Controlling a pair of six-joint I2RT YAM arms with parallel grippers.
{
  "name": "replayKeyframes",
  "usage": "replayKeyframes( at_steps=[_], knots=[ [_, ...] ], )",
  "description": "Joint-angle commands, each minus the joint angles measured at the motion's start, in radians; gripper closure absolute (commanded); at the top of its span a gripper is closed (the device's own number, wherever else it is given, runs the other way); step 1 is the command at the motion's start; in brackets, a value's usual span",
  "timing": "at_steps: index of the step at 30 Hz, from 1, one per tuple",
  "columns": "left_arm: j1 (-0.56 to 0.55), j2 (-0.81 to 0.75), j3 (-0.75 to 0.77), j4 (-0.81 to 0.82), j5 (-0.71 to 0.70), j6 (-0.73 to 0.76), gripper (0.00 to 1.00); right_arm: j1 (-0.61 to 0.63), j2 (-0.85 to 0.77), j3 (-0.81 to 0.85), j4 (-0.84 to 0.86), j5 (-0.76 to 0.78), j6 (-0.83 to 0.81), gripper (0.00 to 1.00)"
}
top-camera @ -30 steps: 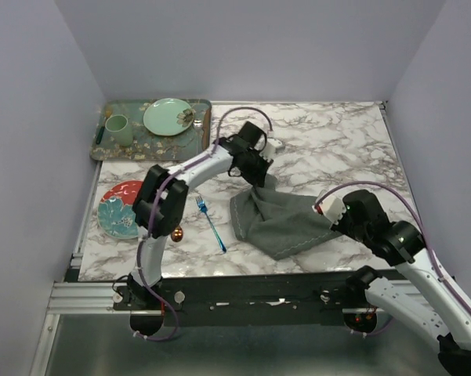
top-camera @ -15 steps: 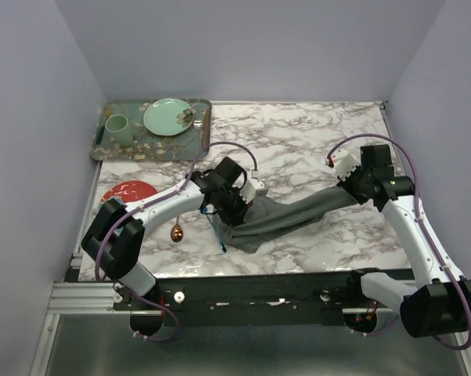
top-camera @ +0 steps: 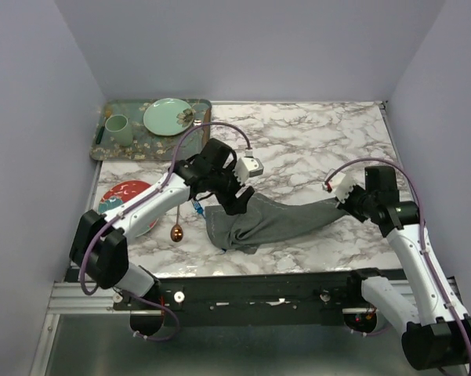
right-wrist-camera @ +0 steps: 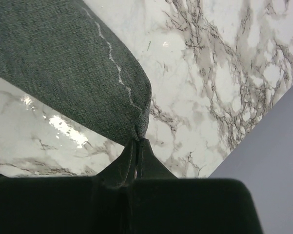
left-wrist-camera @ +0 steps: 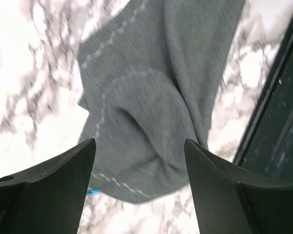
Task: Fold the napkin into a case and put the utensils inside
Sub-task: Pick up the crumpled napkin from the center of the board.
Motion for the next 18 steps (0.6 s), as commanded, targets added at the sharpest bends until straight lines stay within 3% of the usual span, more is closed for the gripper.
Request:
replayKeyframes(
  at_steps=[1,8,13,17,18],
  knots=[
    [-0.005,0.185,0.136,0.008,-0.031,-0.020,0.16,-0.004,-0.079,-0.066,-0.071,-0.064,-0.050,0.99],
    [-0.030,0.464,0.317,0.018,-0.111,-0.071,0.15,-0.004,-0.134,-0.104,-0.097,-0.062,-0.035,0.99],
    [-0.037,0.561,0.397,-0.024,-0.070,-0.074,0.23,-0.004,-0.126,-0.100,-0.094,-0.048,-0.003,0.99],
    [-0.039,0.617,0.431,-0.036,-0.032,-0.100,0.40,-0.004,-0.114,-0.083,-0.081,-0.035,0.035,0.99],
    [-0.039,0.630,0.453,-0.047,-0.031,-0.106,0.52,-0.004,-0.112,-0.080,-0.081,-0.030,0.040,0.99]
  ],
)
